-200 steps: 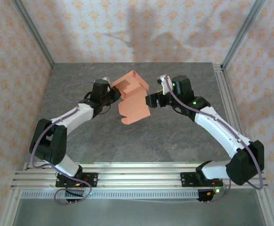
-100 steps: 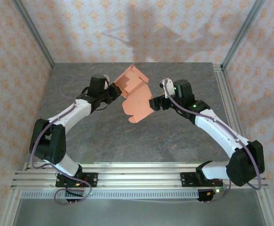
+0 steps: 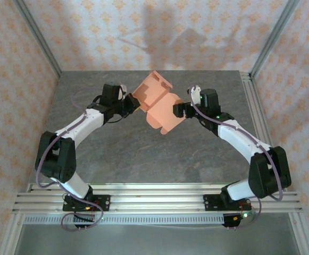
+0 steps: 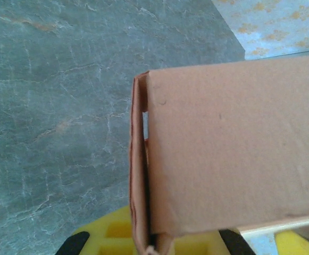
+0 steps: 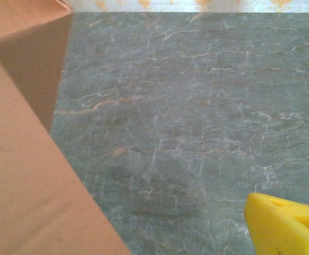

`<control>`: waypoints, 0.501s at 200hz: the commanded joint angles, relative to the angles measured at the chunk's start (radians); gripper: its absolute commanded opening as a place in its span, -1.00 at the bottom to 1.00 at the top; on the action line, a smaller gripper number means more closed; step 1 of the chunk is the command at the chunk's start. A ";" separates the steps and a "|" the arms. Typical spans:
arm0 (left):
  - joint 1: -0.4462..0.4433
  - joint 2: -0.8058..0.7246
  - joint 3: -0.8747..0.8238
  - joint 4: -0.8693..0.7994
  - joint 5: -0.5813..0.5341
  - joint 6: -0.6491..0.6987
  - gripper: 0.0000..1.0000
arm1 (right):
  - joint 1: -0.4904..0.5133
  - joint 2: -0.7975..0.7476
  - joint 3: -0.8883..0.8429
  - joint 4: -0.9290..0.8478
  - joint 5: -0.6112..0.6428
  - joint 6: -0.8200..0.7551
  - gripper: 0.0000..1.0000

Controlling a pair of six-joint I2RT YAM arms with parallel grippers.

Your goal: Fold the paper box

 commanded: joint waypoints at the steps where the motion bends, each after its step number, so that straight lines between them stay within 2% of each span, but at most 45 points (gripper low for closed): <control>1: 0.003 0.013 0.037 -0.001 0.106 -0.007 -1.00 | -0.004 0.029 -0.022 0.135 -0.014 0.059 0.69; 36: 0.003 0.009 0.055 -0.061 0.084 0.037 -1.00 | -0.005 0.009 -0.028 0.136 -0.029 0.065 0.68; 81: 0.006 0.025 0.050 -0.045 0.068 0.040 -1.00 | -0.005 -0.167 -0.064 0.146 -0.241 0.041 0.72; 100: 0.006 0.026 0.046 -0.033 0.056 0.046 -1.00 | -0.005 -0.231 -0.048 0.139 -0.291 0.050 0.72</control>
